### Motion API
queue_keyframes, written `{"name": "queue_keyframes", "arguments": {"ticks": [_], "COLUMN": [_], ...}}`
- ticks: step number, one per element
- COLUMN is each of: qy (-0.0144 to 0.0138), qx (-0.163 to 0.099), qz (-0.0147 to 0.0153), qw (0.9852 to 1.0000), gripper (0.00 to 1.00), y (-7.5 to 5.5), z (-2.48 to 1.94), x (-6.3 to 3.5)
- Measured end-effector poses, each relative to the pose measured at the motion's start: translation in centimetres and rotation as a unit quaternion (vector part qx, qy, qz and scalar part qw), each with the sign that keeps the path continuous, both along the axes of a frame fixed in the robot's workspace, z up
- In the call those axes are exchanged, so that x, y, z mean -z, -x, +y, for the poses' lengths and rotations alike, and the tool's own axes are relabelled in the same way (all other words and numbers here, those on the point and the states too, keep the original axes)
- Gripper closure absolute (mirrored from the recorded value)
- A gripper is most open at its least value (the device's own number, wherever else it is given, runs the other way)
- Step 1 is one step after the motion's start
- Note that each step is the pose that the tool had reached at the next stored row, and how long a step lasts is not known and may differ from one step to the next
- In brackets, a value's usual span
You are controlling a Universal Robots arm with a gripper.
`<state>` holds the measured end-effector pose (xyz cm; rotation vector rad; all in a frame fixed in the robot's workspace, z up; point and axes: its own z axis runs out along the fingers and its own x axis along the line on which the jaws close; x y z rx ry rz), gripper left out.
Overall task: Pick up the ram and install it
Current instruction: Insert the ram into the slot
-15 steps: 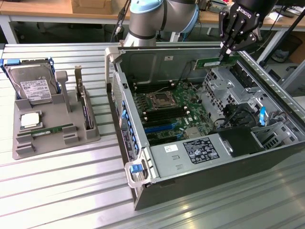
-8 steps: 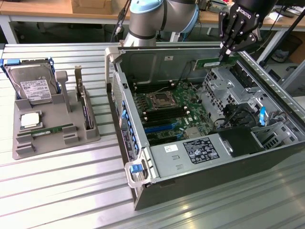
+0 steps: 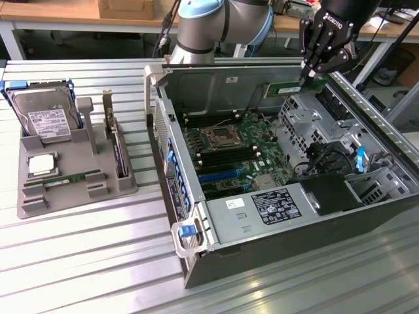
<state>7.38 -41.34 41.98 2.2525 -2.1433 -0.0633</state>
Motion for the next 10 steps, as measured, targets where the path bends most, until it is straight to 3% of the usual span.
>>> {"name": "queue_keyframes", "arguments": {"ticks": [10], "qy": [0.0000], "qx": [0.000], "qz": [0.0000], "qw": [1.0000], "gripper": [0.88], "y": [0.00], "z": [0.00], "x": [0.36]}}
